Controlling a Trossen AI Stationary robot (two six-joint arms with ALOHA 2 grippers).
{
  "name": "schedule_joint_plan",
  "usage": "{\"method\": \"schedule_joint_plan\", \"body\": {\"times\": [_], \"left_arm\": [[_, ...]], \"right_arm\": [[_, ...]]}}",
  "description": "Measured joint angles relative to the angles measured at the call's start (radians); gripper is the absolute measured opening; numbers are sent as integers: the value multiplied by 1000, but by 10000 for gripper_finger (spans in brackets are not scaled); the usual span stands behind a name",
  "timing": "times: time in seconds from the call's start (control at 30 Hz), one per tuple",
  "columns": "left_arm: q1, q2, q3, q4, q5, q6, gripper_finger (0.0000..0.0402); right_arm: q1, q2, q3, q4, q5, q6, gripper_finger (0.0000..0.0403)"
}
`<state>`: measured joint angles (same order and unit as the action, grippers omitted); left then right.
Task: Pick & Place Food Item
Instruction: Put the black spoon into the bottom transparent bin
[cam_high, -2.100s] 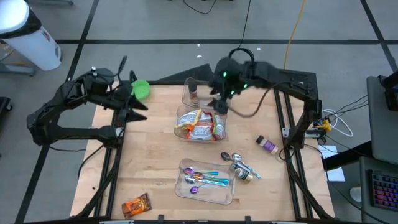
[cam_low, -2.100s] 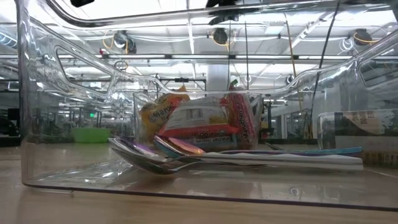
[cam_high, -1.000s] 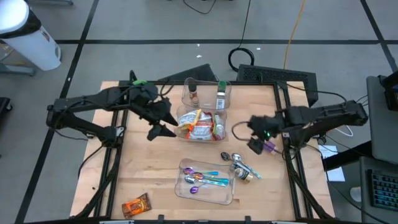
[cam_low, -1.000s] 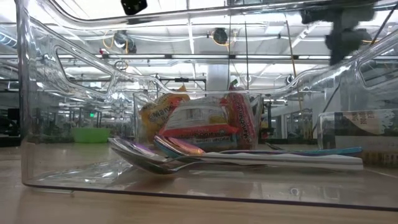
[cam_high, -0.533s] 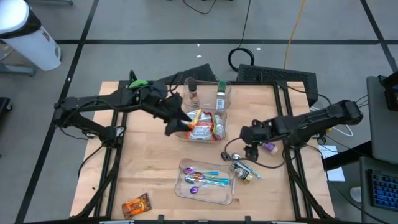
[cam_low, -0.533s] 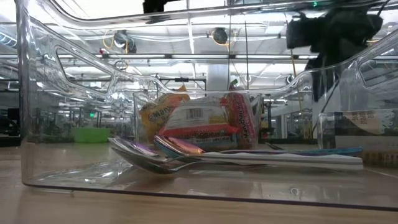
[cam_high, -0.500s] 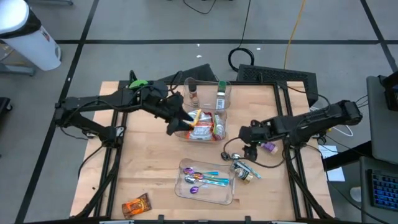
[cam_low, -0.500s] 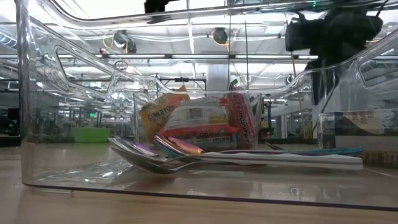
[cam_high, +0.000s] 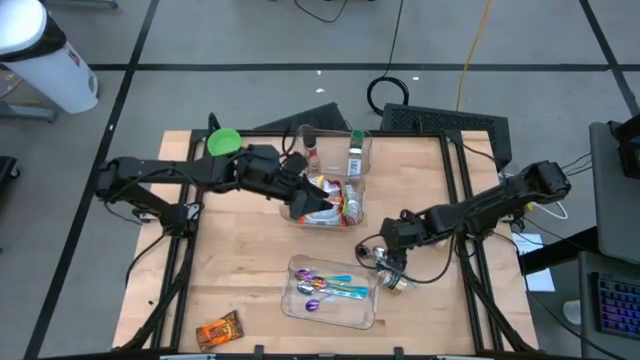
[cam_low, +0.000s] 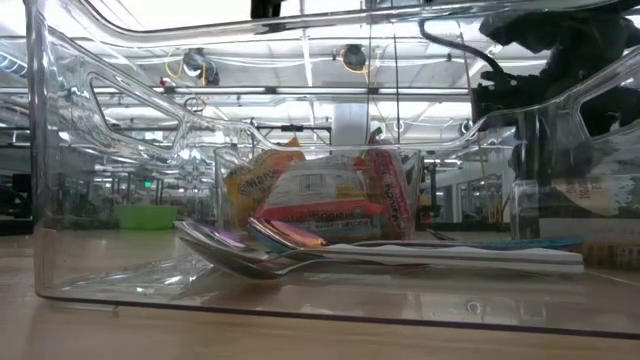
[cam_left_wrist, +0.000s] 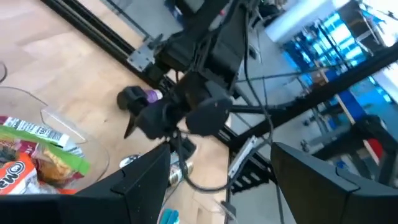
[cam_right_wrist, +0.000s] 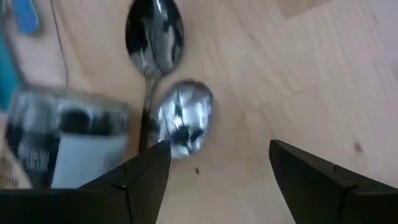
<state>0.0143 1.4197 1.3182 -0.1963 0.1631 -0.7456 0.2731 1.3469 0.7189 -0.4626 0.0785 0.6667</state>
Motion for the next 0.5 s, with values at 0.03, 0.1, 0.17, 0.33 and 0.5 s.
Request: {"method": "schedule_joint_plan", "body": {"times": [0.03, 0.1, 0.17, 0.33, 0.5], "left_arm": [[-9, 2, 0, -2, -17, -11, 280], [-27, 5, 0, 1, -38, -26, 280], [-43, 16, 0, 33, -57, -39, 280], [-66, 30, -1, 70, -82, -66, 280], [-76, 35, 0, 79, -87, -76, 280]], "right_arm": [[8, 6, -3, 21, 1, 9, 265], [24, 28, -3, 63, 1, 23, 265], [39, 45, -4, 90, 1, 29, 265], [62, 103, -3, 122, 3, 49, 265], [73, 166, 1, 106, 24, 70, 264]]}}
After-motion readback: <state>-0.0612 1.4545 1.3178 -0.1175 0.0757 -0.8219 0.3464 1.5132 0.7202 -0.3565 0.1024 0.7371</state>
